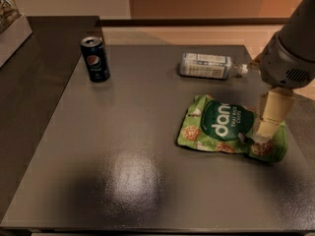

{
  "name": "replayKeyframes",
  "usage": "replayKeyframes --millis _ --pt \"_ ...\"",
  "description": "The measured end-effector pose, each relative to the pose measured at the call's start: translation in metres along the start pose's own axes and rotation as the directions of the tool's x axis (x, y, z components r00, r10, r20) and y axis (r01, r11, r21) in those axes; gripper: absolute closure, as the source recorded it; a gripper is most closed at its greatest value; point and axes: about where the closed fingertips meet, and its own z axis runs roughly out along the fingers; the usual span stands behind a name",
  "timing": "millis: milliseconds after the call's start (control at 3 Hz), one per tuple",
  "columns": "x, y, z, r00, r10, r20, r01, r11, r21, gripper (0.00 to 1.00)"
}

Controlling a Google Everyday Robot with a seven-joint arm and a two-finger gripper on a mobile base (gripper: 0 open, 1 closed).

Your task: Pick green rice chip bag

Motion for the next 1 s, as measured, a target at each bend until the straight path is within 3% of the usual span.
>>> replayKeyframes --millis 1000 --pt "0.011 0.024 0.053 0.999 0.021 -0.038 -0.024 0.9963 -0.083 0.0"
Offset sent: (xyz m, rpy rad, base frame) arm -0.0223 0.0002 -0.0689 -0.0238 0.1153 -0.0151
